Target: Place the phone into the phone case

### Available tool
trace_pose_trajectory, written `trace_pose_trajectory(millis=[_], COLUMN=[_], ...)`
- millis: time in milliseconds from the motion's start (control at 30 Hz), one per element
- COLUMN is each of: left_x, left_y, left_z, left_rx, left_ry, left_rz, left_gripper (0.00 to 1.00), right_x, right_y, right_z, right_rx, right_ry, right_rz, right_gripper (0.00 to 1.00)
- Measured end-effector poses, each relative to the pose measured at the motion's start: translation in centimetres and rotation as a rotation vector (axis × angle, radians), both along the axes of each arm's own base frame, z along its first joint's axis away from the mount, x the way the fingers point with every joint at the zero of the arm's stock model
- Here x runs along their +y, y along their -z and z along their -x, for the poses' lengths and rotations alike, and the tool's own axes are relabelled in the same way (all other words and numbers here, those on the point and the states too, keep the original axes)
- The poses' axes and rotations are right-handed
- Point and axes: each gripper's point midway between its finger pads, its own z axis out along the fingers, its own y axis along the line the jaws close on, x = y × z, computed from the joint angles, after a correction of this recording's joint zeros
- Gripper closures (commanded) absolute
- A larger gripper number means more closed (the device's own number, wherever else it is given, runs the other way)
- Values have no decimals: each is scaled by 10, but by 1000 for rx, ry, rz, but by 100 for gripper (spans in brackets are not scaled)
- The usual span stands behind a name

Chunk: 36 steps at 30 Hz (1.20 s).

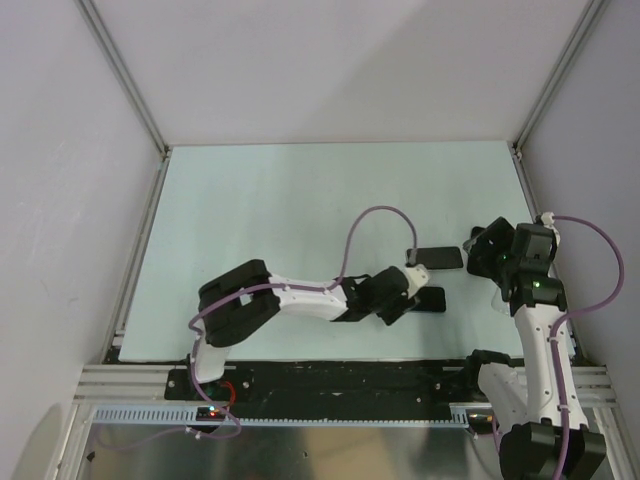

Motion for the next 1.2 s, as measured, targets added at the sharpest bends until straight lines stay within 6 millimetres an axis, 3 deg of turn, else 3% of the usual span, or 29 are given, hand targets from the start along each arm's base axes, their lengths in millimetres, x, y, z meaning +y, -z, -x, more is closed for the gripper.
trace_pose_trajectory(millis=[200,333,433,600,733,867,1000,1200], left_x=[59,87,93,81,38,2,-11,-15], left_y=[6,6,5,-3,-26,-36,-28,-17], left_z=[-20,-24,-22,-16,-25,-32,-28,-15], left_rx=[32,32,29,24,-7,-32,-22,7], left_ry=[-226,-314,-303,-175,-51,50,138,244], left_rz=[5,10,1,-21,23,48,24,-15], left_gripper=[35,17,7,1,0,0,0,0], right_x=[5,10,15,20,18,18,18,20], right_y=[18,32,37,37,34,28,25,22], right_z=[-7,-10,-13,-15,-14,-14,-13,-13], right_rx=[52,93,104,98,87,64,53,41], right_ry=[-19,-40,-55,-62,-56,-55,-55,-62], right_rz=[-7,-11,-16,-17,-11,-9,-8,-13], right_gripper=[2,3,3,3,3,3,3,3])
